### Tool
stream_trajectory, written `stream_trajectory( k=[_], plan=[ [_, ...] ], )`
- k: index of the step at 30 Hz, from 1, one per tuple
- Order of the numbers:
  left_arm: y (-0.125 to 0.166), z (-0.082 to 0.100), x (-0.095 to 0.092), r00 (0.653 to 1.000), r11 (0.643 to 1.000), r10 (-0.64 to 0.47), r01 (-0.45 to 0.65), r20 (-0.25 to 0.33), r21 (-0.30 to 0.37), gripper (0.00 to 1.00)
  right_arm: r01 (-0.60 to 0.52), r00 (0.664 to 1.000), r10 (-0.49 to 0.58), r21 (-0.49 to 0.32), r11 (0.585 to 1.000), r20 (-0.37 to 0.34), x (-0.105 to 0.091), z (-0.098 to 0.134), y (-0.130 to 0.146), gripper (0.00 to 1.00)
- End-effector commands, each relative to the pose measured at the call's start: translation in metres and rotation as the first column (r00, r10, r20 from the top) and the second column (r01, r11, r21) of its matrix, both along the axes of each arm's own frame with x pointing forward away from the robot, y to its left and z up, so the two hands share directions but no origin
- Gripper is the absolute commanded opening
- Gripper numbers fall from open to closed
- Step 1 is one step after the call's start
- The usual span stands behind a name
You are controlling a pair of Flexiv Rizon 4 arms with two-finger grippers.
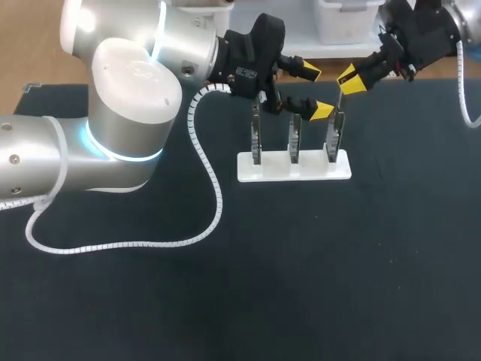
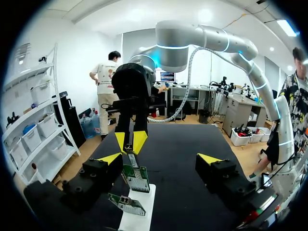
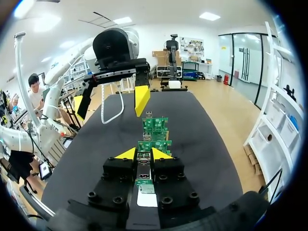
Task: Pick up the optical module with the left hand, and insert it into the network port with the right hand.
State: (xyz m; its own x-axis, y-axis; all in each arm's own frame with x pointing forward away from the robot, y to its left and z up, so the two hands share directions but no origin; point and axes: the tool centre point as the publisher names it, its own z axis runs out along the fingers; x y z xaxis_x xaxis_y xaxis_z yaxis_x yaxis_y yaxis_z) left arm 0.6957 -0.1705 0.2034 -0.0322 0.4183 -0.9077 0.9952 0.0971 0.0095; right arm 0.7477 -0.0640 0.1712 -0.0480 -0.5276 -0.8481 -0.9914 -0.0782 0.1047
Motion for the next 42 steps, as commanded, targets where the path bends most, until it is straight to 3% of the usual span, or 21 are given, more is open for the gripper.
stream_trajectory(
  k=[1, 42],
  plan=[
    [-0.0005, 0.0006, -0.0008, 1.000, 1.000, 0.004, -0.004, -0.001, 0.005, 1.00, -0.003, 1.000, 0.003, -0.002, 1.000, 0.002, -0.0031, -0.0042, 0.0025, 0.00],
    [-0.0005, 0.0006, -0.0008, 1.000, 1.000, 0.004, -0.004, -0.001, 0.005, 1.00, -0.022, 0.999, 0.020, 0.028, 0.999, 0.050, -0.0128, -0.0094, 0.0037, 0.00]
  ],
)
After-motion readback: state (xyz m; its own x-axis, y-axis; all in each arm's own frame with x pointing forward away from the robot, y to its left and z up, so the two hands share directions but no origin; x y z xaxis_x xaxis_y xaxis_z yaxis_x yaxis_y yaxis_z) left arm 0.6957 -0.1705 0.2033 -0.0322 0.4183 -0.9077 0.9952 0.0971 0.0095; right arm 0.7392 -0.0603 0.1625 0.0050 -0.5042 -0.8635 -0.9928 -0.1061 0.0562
